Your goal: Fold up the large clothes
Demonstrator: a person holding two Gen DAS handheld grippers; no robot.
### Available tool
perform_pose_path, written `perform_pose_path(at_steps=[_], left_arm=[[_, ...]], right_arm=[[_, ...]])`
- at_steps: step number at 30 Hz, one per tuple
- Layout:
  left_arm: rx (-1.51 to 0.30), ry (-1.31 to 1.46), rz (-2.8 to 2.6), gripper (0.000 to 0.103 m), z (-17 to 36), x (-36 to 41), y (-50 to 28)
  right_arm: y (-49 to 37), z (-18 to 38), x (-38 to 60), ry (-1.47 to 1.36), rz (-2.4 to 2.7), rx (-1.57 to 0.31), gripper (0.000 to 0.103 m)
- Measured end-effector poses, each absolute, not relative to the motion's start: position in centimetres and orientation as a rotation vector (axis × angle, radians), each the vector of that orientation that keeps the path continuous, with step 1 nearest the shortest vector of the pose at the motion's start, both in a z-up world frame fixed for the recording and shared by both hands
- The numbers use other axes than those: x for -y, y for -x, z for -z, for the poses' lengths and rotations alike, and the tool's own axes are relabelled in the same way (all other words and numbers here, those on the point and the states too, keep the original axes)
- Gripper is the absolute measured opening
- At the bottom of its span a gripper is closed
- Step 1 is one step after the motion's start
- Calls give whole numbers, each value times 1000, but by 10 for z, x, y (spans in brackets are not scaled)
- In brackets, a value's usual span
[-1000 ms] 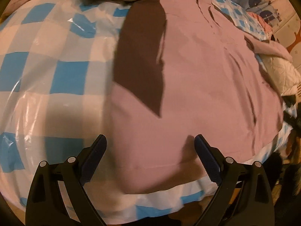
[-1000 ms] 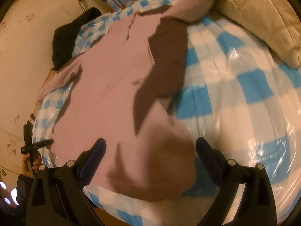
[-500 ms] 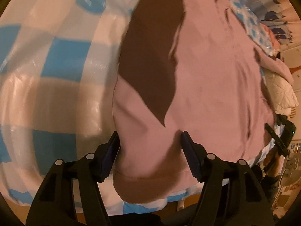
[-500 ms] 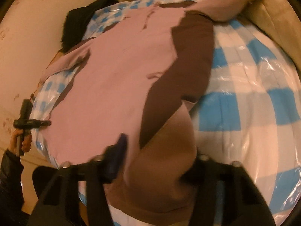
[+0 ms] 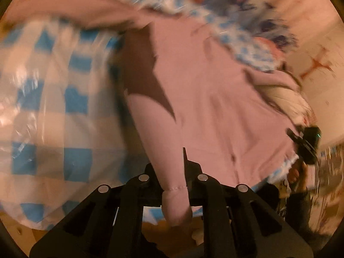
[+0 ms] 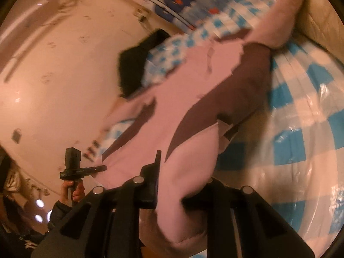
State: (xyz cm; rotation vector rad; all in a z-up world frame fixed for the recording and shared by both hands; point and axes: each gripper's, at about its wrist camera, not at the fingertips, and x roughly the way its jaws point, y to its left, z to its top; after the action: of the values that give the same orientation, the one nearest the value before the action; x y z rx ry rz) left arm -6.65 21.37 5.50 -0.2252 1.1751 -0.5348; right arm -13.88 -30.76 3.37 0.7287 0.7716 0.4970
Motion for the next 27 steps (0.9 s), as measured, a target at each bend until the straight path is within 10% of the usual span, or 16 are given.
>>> perform_pose_path(at_steps=[5,10,14,19,27], left_arm=[[-1210,73,604,12,-83,-201,134],[-1408,-176,433,48,-21,-219,170],[-1257,-271,109,49,-38,-239,161],[-810,-425,151,86,-97,-133,158],[-581,-455,302,87,-95,36,101]], right_arm=[[200,-59,307,-590,-491,-851,19],[245,-4,324,-418,-270,-1140,41],[256,-15,367,-573,-150,-977,62],[228,-43,362,-728,-261,-752,80],[140,51,309,-721,-212,-1004,86]])
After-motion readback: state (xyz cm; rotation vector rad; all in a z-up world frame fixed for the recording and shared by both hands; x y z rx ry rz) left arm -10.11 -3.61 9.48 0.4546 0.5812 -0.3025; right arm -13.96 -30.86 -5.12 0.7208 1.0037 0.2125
